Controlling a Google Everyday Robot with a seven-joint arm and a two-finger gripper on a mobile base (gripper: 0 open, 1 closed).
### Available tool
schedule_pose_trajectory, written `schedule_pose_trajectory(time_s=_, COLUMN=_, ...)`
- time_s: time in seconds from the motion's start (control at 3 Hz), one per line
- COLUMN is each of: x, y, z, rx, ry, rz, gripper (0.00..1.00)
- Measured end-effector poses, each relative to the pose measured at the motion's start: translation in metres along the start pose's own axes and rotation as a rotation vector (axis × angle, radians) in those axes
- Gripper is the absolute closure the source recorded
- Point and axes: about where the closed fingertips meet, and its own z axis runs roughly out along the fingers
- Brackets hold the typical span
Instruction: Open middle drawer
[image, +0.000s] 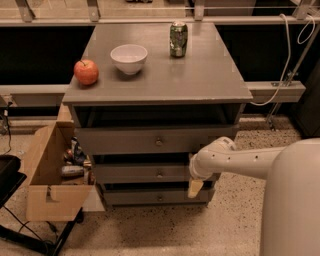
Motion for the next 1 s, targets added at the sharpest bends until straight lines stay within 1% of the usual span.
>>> schedule_pose_trajectory(time_s=0.33, x=0.002, y=-0.004, z=0.014, rx=0.011, ry=-0.002, rz=0.030, gripper=0.00)
schedule_pose_trajectory(time_s=0.67, x=0.005, y=0.005, z=0.033, rx=-0.012, ry=0.045, rz=0.028, gripper=0.00)
schedule_pose_trajectory(time_s=1.0, x=0.005, y=0.009, z=0.049, rx=-0.029, ry=0.078, rz=0.034, gripper=0.18)
